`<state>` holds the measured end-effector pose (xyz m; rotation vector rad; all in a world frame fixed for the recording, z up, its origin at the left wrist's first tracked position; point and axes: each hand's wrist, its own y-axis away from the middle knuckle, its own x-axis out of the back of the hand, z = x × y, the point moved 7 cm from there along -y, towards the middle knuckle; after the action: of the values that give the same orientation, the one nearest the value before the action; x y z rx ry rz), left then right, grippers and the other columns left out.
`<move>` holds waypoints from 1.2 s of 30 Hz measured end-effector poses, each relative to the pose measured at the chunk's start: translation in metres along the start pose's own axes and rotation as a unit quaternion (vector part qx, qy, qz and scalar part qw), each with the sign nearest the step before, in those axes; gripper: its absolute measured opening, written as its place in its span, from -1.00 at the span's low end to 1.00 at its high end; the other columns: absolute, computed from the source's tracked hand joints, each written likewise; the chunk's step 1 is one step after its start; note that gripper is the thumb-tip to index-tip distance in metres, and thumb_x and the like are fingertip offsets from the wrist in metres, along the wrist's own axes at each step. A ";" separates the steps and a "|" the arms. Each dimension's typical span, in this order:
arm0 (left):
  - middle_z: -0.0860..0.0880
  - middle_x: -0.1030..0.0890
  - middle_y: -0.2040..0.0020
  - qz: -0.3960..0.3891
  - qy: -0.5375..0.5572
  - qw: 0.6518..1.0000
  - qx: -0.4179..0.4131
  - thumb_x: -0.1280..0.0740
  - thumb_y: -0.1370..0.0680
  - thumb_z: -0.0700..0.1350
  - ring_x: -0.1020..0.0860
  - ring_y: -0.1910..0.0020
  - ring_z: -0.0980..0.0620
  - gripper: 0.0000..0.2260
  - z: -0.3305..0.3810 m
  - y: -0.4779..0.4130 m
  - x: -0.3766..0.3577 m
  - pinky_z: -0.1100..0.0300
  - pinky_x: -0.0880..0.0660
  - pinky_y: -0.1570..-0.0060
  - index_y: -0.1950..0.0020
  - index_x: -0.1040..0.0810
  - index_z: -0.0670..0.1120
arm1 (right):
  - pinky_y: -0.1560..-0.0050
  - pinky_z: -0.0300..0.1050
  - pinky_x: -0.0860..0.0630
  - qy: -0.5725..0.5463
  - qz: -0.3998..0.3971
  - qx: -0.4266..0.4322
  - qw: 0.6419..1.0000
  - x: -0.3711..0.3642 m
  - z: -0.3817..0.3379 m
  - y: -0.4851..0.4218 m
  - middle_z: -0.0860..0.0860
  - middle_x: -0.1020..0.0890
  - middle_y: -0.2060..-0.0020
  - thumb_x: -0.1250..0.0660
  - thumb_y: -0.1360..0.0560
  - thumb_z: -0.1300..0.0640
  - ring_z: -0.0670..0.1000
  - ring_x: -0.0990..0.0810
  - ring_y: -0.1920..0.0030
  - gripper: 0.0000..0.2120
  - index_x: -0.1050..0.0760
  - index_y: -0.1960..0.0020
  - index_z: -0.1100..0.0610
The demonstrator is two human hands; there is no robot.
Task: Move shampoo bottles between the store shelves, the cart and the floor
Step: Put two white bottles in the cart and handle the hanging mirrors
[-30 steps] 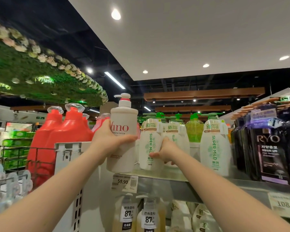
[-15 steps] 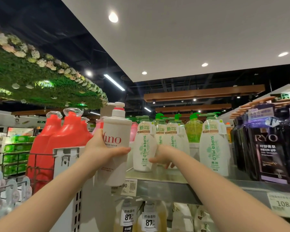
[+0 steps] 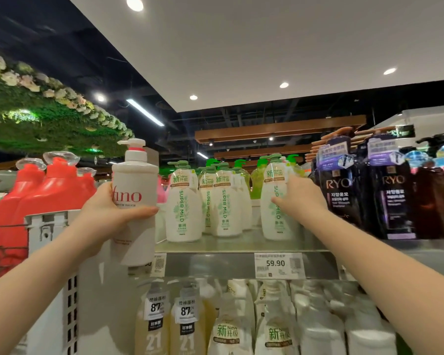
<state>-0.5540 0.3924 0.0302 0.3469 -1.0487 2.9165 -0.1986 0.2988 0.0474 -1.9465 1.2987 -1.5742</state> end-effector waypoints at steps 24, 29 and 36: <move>-0.04 -0.59 0.03 0.011 -0.001 1.000 0.013 -0.62 -0.19 -0.08 -0.57 0.06 -0.03 -0.42 -0.001 0.007 -0.004 0.00 -0.55 0.12 -0.09 -0.40 -0.02 | 0.26 0.09 -0.58 -0.325 -0.284 -0.078 0.899 -0.075 -0.041 -0.003 0.04 -0.56 -0.13 -0.60 -0.21 0.05 0.16 -0.57 -0.08 -0.23 -0.27 -0.29 0.04; -0.03 -0.59 0.02 0.015 -0.001 1.000 0.015 -0.63 -0.17 -0.06 -0.57 0.05 -0.02 -0.37 -0.001 0.007 -0.001 0.01 -0.55 0.13 -0.13 -0.41 -0.03 | 0.21 0.09 -0.54 -0.333 -0.308 -0.022 0.891 -0.088 -0.092 0.010 0.03 -0.55 -0.17 -0.57 -0.27 0.03 0.14 -0.55 -0.12 -0.22 -0.24 -0.36 0.03; -0.04 -0.63 0.06 0.018 0.003 1.000 -0.007 -0.62 -0.23 -0.11 -0.61 0.06 -0.04 -0.54 0.000 0.009 0.010 0.01 -0.57 0.11 0.00 -0.46 -0.01 | 0.01 0.10 -0.53 -0.340 -0.358 0.041 0.869 -0.103 -0.135 0.020 0.03 -0.56 -0.15 -0.54 -0.32 0.19 0.10 -0.53 -0.16 -0.34 -0.26 -0.28 0.06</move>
<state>-0.5644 0.3847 0.0265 0.3218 -1.0852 2.9379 -0.3266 0.4083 0.0167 -2.7263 0.2168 -0.9414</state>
